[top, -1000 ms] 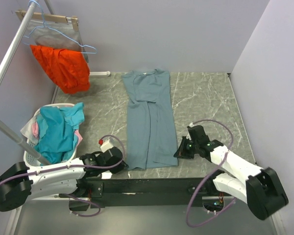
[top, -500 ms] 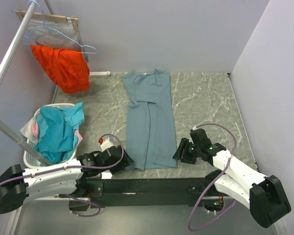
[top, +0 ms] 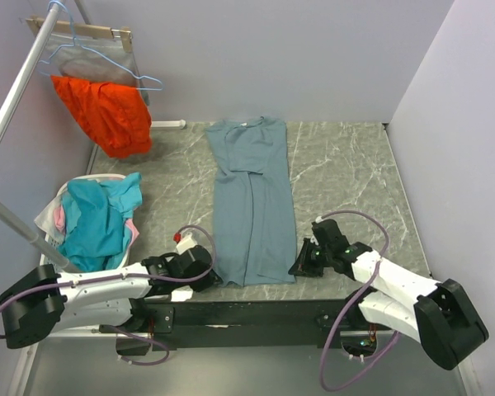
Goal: Fold and stack the t-shirts
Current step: Grab the bottom of the folded rectangular tshirt with both arms, then fold the folded rectangular tshirt in 1/3 of the way
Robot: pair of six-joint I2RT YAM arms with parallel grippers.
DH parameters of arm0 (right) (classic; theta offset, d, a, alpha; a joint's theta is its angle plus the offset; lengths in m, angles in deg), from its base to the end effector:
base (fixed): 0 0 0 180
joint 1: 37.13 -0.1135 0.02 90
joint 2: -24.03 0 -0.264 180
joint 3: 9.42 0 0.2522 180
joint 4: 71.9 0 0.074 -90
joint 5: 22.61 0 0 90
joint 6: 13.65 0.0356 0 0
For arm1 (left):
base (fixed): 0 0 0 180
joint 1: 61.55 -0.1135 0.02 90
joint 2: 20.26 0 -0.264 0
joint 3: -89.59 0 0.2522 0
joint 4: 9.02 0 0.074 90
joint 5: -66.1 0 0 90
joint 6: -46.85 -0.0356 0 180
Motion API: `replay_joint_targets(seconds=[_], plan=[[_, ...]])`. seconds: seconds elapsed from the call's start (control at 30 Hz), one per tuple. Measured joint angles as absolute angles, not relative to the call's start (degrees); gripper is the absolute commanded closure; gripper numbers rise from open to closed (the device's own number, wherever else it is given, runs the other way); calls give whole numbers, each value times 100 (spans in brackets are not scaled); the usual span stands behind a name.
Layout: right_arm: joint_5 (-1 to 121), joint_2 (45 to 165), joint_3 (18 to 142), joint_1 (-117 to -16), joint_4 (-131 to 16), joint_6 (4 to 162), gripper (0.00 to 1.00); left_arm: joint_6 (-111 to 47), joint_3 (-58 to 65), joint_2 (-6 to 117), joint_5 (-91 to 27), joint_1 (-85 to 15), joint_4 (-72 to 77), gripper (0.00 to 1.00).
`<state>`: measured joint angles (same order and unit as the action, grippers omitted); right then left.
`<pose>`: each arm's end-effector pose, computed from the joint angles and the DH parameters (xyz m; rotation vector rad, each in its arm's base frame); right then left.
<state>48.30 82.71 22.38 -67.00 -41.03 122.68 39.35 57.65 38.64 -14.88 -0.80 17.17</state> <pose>0.1374 0.0924 0.1340 0.2635 2.7634 0.8615 0.0898 -0.1490 0.1379 -0.5763 2.6255 -0.7827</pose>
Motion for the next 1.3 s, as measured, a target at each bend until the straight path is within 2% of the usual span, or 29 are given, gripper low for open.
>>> replay_joint_targets(seconds=[0.33,0.57,0.73,1.0,1.3], plan=[[4706,7217,2529,-6860,-3618,12187,100,3647,4828,3512,-1171,136,3341,99],[4813,7462,3405,-6877,-3349,11933,100,3443,3770,3359,-557,154,3861,99],[5202,8408,4384,-6827,-3317,11575,100,3043,3261,3940,-45,-146,3809,99],[5569,10360,6037,-6366,-3336,10919,100,1778,2671,5581,-15,-1710,2790,99],[5536,12566,7740,-5708,-3273,10484,100,560,837,8067,-531,-2725,1914,99]])
